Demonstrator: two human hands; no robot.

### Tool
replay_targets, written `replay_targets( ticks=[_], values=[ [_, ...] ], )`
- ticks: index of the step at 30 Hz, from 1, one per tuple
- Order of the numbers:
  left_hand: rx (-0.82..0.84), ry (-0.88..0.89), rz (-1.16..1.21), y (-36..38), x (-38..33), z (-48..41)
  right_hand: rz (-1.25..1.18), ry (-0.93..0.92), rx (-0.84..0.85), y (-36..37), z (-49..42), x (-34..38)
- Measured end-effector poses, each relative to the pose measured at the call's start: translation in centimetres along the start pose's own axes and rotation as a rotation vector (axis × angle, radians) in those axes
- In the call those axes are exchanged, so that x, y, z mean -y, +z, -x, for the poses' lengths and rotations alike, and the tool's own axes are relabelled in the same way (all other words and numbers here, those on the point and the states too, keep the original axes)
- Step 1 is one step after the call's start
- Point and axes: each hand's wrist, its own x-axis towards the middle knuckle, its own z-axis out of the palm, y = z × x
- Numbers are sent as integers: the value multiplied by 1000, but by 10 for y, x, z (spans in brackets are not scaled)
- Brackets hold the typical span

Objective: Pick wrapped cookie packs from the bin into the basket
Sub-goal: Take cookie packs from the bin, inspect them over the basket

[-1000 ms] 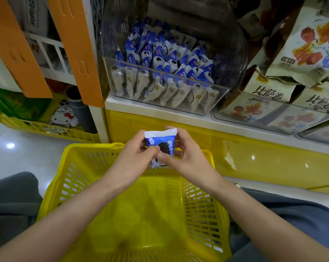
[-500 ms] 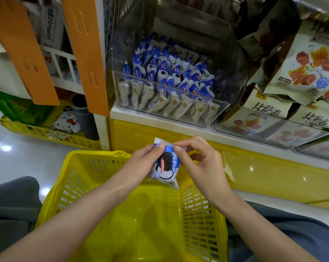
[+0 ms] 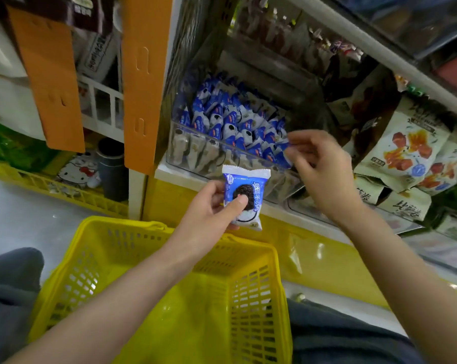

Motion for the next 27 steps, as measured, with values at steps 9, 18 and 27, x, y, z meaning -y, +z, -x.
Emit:
replay_targets(
  ticks=[9,18,27],
  values=[
    [-26,56,122,-7,-13,-7,608,233,469,17,-67,-9],
    [-51,82,134,-10,-15,-9,637,270,296,11,-67,5],
    [1,189,170,-7,-13,-3,61,-20,-76,-35,-14,42]
  ],
)
